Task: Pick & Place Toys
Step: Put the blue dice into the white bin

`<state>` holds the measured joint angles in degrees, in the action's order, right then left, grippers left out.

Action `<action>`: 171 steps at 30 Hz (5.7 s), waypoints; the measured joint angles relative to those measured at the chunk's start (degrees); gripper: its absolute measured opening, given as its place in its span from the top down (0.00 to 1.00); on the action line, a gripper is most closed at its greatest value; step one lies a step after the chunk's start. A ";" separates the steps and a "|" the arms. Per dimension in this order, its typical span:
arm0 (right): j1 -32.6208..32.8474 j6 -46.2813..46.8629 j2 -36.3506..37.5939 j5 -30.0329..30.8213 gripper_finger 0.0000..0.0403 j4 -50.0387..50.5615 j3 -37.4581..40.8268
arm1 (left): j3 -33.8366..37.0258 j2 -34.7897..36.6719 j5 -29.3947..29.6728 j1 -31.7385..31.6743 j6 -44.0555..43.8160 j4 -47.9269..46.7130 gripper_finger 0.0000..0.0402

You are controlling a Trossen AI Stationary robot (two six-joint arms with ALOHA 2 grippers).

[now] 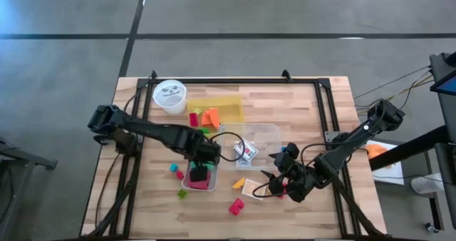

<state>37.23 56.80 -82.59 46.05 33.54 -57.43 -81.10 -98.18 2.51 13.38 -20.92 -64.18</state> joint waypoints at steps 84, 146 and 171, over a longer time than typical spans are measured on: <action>-0.01 0.00 0.00 0.00 0.19 0.00 0.00 | 1.60 3.22 -3.38 -1.96 -7.00 1.61 0.00; -3.89 -3.55 0.02 5.39 0.19 -1.56 0.00 | 1.66 3.20 -2.30 -2.07 -6.16 7.76 0.00; -14.01 -39.66 -8.81 -7.29 0.19 -40.62 0.31 | 1.69 4.79 3.03 -2.02 -5.01 5.40 0.00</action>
<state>23.22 17.13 -91.40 38.76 -7.08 -57.12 -79.41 -93.39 5.53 11.36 -25.93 -58.78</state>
